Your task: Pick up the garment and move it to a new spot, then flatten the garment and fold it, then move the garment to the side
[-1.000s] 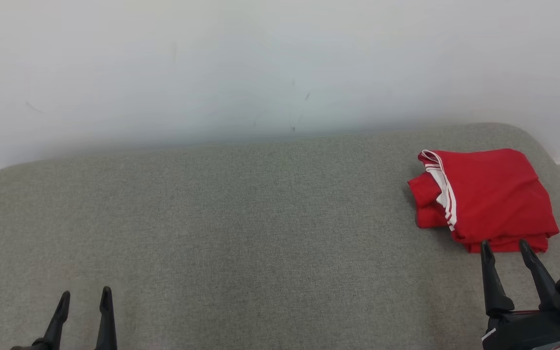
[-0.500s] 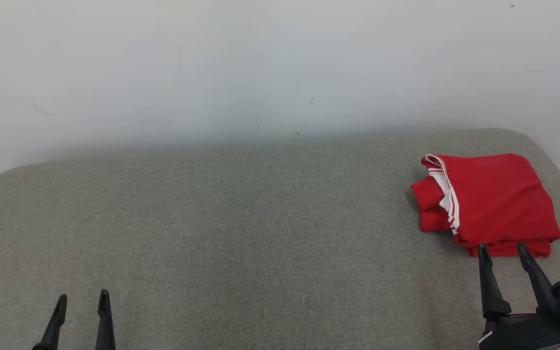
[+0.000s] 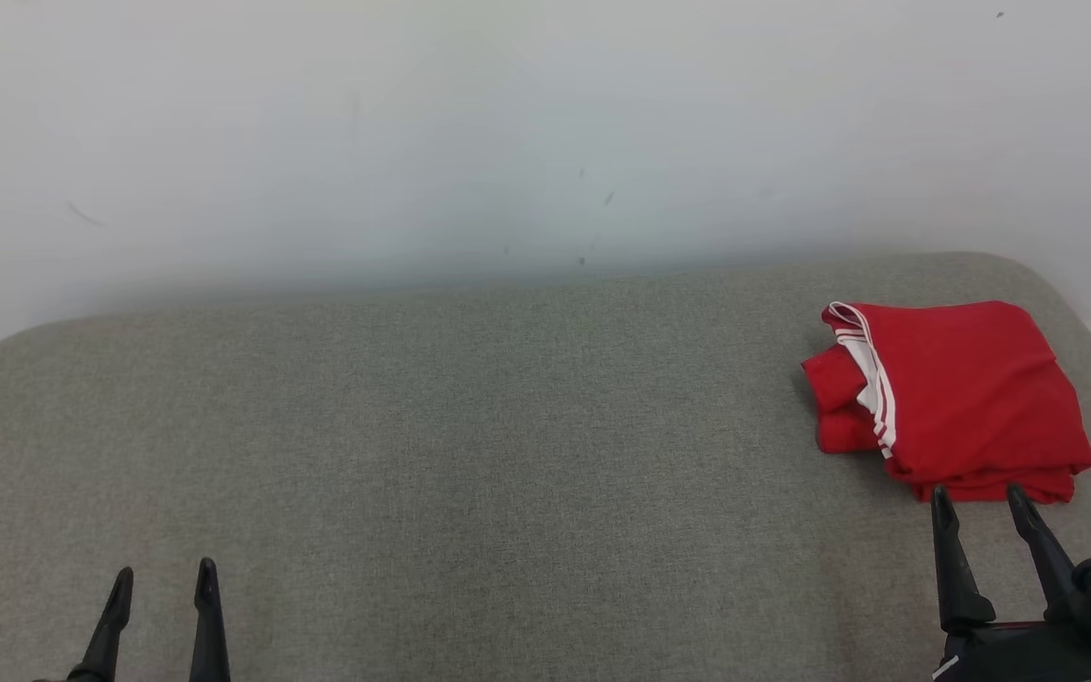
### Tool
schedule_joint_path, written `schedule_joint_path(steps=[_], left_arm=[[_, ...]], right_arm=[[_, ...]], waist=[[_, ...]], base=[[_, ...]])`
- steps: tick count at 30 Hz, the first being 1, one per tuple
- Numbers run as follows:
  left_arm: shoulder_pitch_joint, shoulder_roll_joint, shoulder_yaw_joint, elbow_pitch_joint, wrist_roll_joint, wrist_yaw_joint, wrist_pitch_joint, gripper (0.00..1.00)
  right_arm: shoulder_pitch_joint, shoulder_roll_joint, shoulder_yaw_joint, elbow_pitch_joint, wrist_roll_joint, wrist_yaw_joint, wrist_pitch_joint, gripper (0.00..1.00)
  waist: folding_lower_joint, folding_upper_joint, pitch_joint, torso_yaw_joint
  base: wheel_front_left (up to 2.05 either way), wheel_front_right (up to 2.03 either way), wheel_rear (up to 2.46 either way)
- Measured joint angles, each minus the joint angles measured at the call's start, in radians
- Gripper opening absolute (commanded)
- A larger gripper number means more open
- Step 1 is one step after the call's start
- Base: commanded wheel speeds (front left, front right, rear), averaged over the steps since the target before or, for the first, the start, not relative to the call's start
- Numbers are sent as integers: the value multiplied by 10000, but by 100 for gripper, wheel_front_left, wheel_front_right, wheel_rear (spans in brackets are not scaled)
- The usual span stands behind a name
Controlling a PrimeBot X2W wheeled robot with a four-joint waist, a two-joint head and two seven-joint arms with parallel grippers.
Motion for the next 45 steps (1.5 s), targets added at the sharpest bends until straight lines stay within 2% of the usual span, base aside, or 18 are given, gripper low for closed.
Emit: schedule_joint_path(steps=[11,12,22,45], left_arm=[[7,-71,38,-211,109,0,134,100],[8,-82,29,-184,107,-4,140,0],[151,-422,13,460,-173,-111,276,0],[-291,-729,640,1035,-3799,-656,1137,0]], right_arm=[[-1,4,12,23,-92,0,-33,100],[6,17,21,52,-98,4,-25,0],[355,420,90,640,211,96,198,0],[-73,926,-520,1177,3258,640,1001,0]], waist=[[0,0,9,32],[0,0,9,35],[0,0,41,29],[0,1,209,-15]], base=[[0,0,0],[0,0,0],[0,0,0],[0,0,0]])
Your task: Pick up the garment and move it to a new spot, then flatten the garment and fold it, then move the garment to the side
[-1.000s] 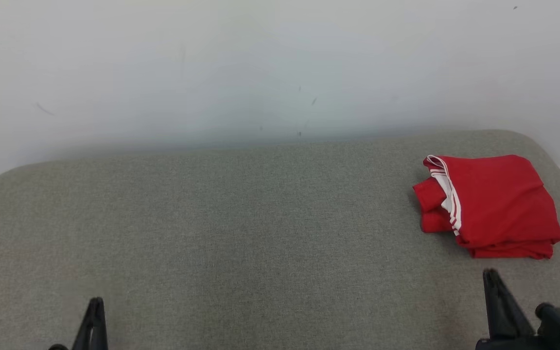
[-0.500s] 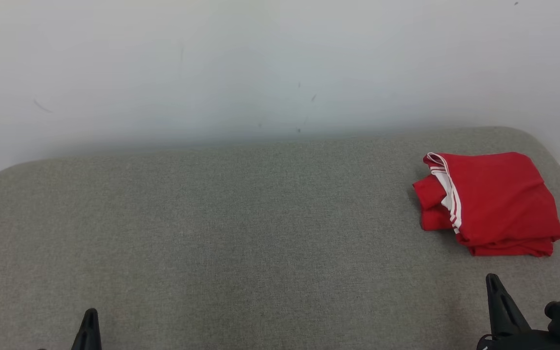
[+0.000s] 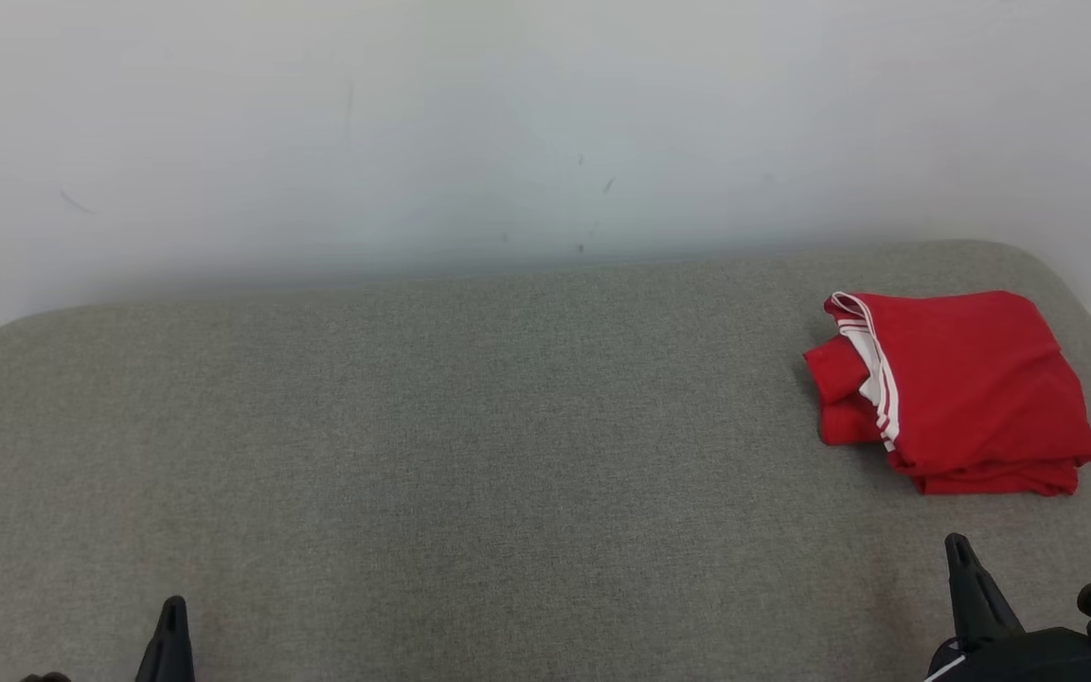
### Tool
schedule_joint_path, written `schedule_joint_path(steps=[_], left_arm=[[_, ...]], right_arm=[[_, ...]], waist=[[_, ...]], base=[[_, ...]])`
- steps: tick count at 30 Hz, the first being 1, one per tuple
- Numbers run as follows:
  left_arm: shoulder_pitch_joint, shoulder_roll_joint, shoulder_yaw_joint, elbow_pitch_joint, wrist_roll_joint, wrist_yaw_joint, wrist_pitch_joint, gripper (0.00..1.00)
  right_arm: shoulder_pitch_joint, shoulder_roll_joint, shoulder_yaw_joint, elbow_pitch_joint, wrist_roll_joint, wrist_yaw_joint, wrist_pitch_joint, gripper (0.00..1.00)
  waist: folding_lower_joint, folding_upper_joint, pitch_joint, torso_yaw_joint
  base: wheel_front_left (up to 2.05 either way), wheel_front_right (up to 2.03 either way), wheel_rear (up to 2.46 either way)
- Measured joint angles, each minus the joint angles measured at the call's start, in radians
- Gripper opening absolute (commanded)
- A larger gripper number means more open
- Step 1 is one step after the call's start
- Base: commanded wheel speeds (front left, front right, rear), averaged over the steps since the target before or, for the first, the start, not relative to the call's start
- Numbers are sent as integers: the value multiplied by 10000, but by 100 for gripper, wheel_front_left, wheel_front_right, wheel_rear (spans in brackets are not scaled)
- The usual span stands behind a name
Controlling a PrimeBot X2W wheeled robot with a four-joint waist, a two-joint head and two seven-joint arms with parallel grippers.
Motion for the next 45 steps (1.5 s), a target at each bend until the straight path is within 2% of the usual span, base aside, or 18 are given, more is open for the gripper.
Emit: schedule_joint_path(steps=[45], left_arm=[[-1029,-581,1037,982,-6240,-1131,1361,0]], right_arm=[[-1029,894,-1049,869,5344,1131,1398,0]], waist=[[0,0,299,-76]], base=[[0,0,0]])
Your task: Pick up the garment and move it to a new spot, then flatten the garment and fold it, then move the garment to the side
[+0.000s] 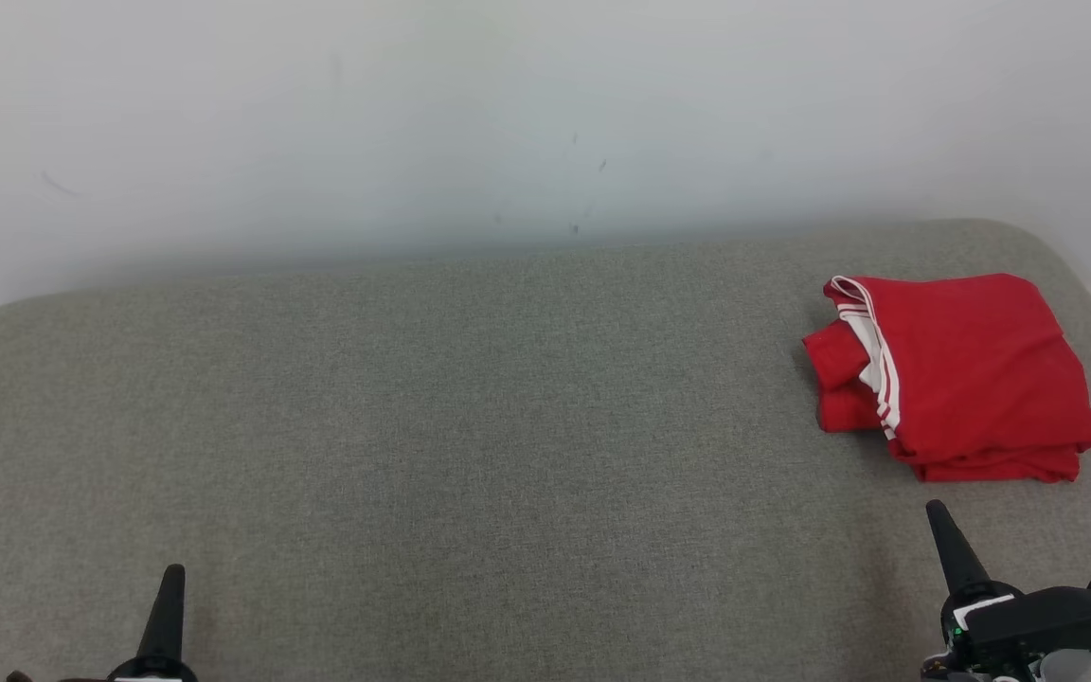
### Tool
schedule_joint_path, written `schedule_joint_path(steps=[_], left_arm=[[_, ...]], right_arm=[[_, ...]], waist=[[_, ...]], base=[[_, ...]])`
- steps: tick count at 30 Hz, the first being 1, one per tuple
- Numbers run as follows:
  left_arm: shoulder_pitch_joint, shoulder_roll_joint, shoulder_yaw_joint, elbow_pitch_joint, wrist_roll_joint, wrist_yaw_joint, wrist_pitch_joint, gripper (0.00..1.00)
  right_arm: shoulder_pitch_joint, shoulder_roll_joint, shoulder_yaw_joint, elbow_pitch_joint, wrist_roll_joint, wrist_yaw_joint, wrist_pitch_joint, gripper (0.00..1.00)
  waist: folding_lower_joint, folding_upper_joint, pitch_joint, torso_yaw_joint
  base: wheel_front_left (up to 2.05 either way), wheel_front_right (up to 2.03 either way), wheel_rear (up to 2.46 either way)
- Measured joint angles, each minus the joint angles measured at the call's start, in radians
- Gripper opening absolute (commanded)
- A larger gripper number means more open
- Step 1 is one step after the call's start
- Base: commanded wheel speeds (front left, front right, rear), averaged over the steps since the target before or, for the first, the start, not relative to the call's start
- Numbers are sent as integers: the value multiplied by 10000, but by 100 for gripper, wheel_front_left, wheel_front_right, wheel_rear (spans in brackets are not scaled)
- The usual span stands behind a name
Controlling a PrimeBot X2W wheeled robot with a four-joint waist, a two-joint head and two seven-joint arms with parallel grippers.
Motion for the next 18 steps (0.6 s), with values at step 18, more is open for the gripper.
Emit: schedule_joint_path(steps=[18], left_arm=[[-403,-192,451,399,-2527,-458,508,0]], right_arm=[[-411,347,-422,408,2201,439,537,0]], waist=[[0,0,122,-31]], base=[[0,0,0]])
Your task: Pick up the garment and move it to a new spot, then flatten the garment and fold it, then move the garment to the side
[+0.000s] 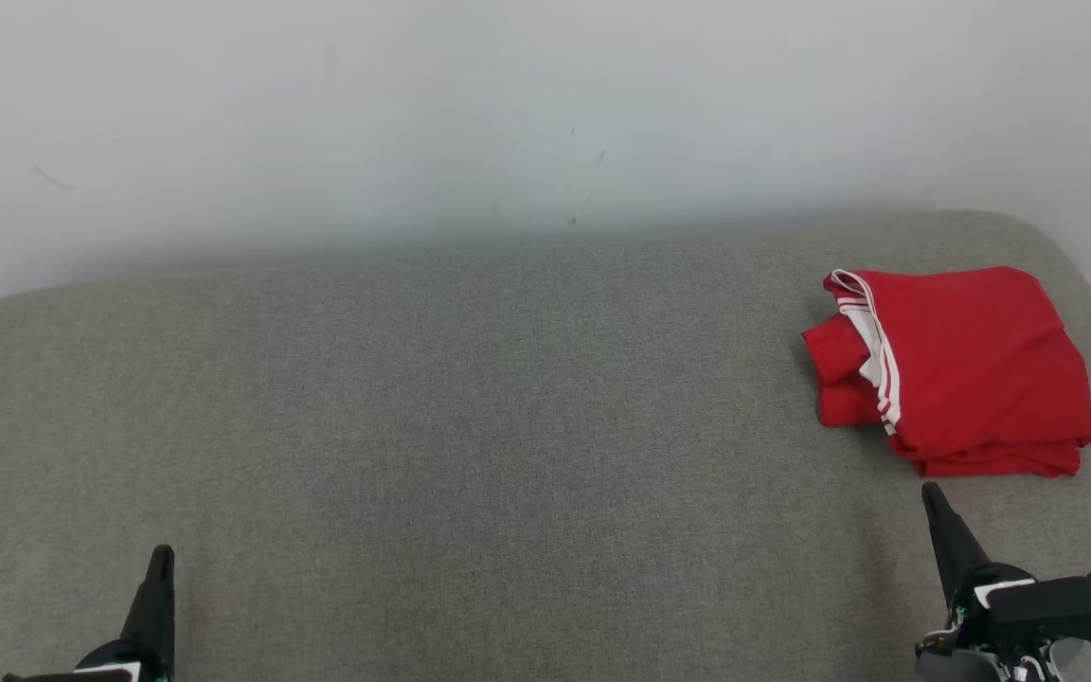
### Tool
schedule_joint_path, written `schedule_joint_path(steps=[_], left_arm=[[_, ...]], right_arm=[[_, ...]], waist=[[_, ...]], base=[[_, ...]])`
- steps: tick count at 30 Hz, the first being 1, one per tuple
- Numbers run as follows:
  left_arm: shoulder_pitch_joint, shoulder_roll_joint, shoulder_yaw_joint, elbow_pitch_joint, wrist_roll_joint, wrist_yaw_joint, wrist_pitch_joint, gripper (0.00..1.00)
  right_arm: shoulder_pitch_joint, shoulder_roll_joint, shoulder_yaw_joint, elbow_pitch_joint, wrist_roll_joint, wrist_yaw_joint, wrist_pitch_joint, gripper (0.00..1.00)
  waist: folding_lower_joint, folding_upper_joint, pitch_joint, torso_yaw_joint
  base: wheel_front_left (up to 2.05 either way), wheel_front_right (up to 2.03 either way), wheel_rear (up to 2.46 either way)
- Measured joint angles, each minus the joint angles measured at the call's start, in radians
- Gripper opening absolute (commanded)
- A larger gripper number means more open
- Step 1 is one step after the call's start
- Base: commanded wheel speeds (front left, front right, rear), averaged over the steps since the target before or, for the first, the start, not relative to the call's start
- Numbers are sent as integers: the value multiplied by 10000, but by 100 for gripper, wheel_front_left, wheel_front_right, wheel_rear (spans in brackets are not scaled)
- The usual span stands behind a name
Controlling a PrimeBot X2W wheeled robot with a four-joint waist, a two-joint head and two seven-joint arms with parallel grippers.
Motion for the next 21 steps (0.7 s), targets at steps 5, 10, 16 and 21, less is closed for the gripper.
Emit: schedule_joint_path(steps=[5,10,16,21], left_arm=[[-203,-105,132,96,-688,-153,161,0],[-318,-161,188,205,-1147,-230,238,0],[-352,-165,188,209,-1147,-230,238,0],[-352,-165,188,209,-1147,-230,238,0]], right_arm=[[-200,79,-125,58,610,132,163,0],[-219,159,-184,115,1009,186,251,0],[-295,163,-186,117,1009,186,251,0],[-324,163,-186,117,1009,188,251,0]], waist=[[0,0,34,-9],[0,1,52,-13],[0,0,52,-13],[0,0,52,-13]], base=[[0,0,0],[0,0,0],[0,0,0],[0,0,0]])
